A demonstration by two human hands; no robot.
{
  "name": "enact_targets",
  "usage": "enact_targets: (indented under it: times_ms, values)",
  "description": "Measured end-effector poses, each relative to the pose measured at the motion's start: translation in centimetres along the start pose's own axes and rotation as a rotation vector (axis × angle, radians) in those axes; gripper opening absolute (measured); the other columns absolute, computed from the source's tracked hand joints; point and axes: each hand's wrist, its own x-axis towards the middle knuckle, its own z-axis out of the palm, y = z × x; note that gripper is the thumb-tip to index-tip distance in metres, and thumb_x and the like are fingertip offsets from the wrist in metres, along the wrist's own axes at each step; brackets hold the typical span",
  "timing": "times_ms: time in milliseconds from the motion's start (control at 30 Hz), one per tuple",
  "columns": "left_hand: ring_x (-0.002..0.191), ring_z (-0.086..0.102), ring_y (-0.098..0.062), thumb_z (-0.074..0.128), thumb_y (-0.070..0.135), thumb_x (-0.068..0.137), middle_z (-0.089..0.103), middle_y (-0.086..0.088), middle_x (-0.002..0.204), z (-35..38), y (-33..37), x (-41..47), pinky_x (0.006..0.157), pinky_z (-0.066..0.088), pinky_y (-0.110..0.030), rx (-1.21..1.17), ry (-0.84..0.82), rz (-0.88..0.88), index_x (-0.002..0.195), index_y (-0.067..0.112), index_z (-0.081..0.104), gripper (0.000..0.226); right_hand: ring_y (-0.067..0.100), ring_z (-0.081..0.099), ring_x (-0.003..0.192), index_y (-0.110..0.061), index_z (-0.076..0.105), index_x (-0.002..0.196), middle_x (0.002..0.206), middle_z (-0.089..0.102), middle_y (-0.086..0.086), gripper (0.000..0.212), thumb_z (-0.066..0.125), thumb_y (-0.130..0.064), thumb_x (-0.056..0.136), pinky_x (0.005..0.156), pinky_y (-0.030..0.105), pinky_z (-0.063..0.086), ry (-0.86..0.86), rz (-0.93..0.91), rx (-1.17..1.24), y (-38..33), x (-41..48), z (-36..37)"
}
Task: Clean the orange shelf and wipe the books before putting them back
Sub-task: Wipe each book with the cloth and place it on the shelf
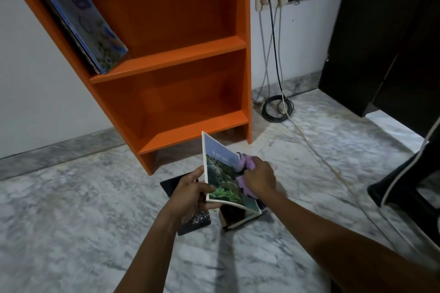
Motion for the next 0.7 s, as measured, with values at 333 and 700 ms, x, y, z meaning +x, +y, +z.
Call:
enact_targets:
  times_ms: [333,700]
  values:
    - [0.102,0.071,-0.039,0.046,-0.014,0.093,0.072,-0.021,0.113,1.6,0.8,-0.4,0.077,0.062,-0.053,0.212,-0.114,0.040,0.121,0.031,0.070,0.058,0.009,0.045,0.124,-0.027,0.063,0.135,0.140,0.044,-0.003,0.034,0.054,-0.028,0.102,0.102,0.022,0.038,-0.166,-0.426,0.069,-4.8,-3.3,2.4]
    - [0.106,0.071,-0.040,0.049,-0.015,0.093,0.073,-0.018,0.118,2.0,2.1,-0.5,0.082,0.058,-0.057,0.118,-0.248,0.079,0.137,0.028,0.056,0.063,0.029,0.066,0.092,-0.020,0.070,0.108,0.102,0.073,0.009,0.035,0.046,-0.044,0.103,0.075,0.036,0.049,0.081,-0.068,0.013,-2.8,2.0,-1.6]
